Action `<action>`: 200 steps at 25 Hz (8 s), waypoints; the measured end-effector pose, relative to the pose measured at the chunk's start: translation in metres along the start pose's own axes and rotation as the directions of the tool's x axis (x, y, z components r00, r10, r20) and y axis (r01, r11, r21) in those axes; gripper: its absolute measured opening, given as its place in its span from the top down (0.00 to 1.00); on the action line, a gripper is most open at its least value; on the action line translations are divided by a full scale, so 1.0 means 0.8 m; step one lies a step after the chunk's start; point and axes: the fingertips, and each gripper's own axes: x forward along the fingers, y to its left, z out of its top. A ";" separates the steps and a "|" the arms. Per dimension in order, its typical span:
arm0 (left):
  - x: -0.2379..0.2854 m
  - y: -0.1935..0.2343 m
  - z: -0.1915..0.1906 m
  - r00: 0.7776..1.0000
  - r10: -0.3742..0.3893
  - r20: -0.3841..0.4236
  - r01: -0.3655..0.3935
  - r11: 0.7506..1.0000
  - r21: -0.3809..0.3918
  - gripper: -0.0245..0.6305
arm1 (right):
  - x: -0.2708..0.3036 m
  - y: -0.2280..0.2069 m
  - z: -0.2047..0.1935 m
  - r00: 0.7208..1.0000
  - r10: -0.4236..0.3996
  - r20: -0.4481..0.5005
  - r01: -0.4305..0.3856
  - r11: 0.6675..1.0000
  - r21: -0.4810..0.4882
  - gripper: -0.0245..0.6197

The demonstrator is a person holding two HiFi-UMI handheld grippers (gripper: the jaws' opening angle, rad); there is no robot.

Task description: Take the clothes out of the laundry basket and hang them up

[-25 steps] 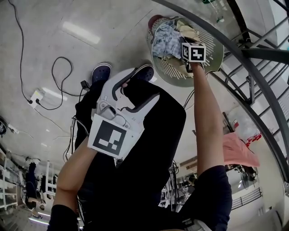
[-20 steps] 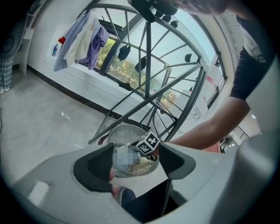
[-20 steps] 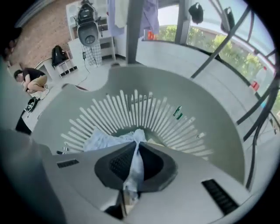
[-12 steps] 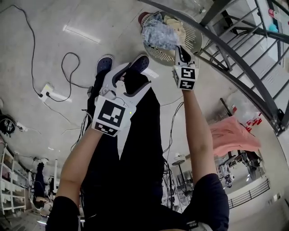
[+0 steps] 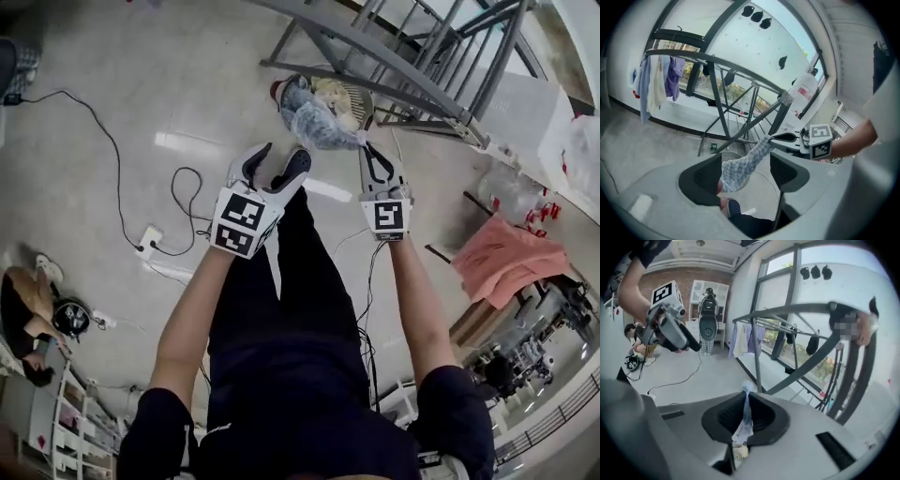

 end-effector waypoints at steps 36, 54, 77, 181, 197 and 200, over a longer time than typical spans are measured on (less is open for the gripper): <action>-0.144 -0.198 0.201 0.877 -0.426 -0.223 0.481 0.790 0.380 0.48 | -0.475 0.016 0.440 0.823 0.291 0.488 -0.149 0.939 -0.309 0.94; -0.204 -0.173 0.182 0.934 -0.349 -0.083 0.346 0.815 0.466 0.92 | -0.452 -0.006 0.437 0.855 0.109 0.507 -0.038 0.988 -0.147 0.94; -0.508 -0.047 0.423 0.763 0.077 0.642 -0.229 0.961 0.157 0.92 | -0.342 -0.027 0.556 0.871 -0.259 0.418 0.142 0.946 0.291 0.94; 0.059 0.434 0.793 0.995 0.082 0.056 -0.082 0.997 -0.012 0.54 | 0.304 -0.483 0.593 0.975 -0.205 -0.090 0.221 0.816 0.534 0.45; -0.101 0.236 0.714 0.962 0.063 0.267 -0.078 0.996 0.045 0.54 | 0.109 -0.363 0.590 0.974 -0.199 0.112 0.114 0.848 0.517 0.50; -0.119 0.211 0.682 0.959 0.071 0.276 -0.082 0.996 0.026 0.54 | 0.083 -0.334 0.586 0.976 -0.145 0.162 0.039 0.850 0.525 0.50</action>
